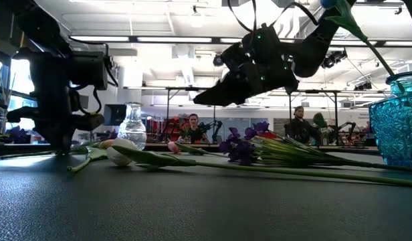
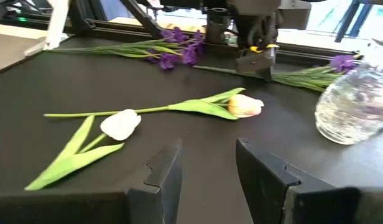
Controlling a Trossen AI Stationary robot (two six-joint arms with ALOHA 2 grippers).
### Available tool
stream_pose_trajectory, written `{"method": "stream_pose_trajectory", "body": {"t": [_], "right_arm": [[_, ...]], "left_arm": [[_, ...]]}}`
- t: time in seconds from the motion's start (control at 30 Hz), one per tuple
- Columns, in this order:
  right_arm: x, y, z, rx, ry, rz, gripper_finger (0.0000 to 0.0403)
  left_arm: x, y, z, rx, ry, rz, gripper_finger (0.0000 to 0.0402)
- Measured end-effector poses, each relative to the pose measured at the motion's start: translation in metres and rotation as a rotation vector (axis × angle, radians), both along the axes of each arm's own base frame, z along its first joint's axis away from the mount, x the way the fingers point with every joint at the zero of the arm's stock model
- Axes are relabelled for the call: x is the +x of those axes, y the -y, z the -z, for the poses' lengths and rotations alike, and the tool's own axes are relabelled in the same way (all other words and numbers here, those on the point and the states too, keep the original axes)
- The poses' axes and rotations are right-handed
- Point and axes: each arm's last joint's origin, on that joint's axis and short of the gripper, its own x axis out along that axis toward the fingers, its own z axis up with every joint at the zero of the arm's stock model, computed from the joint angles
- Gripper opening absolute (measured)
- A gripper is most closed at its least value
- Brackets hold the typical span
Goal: Sort flowers into vase by color
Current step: Put the top left violet flowers into the transparent white vase
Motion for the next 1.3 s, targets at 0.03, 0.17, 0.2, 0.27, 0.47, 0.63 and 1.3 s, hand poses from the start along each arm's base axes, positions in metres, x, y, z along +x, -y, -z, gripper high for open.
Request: {"method": "stream_pose_trajectory", "body": {"t": [0.03, 0.17, 0.2, 0.27, 0.47, 0.63, 1.3], "right_arm": [[0.001, -0.002, 0.000, 0.000, 0.000, -0.007, 0.0134], [0.002, -0.011, 0.000, -0.006, -0.002, -0.032, 0.0134], [0.003, -0.012, 0.000, -0.005, -0.002, -0.036, 0.0134], [0.003, -0.015, 0.000, -0.004, -0.003, -0.042, 0.0134], [0.005, -0.022, 0.001, -0.022, -0.006, -0.017, 0.0134], [0.006, -0.023, -0.001, 0.017, -0.006, 0.007, 0.0134], [0.011, -0.052, -0.005, -0.017, 0.043, -0.052, 0.0134]], "left_arm": [[-0.002, 0.000, -0.002, 0.004, -0.008, 0.000, 0.0009], [-0.009, 0.001, -0.011, 0.054, 0.014, -0.003, 0.0005], [-0.010, 0.001, -0.015, 0.078, 0.020, 0.002, 0.0004], [-0.013, 0.001, -0.023, 0.122, 0.038, 0.013, 0.0003], [-0.014, -0.001, -0.067, 0.327, 0.178, 0.114, 0.0001], [-0.019, -0.002, -0.115, 0.538, 0.244, 0.252, 0.0001], [-0.011, -0.031, -0.132, 1.278, 0.778, 0.715, 0.0000]]}}
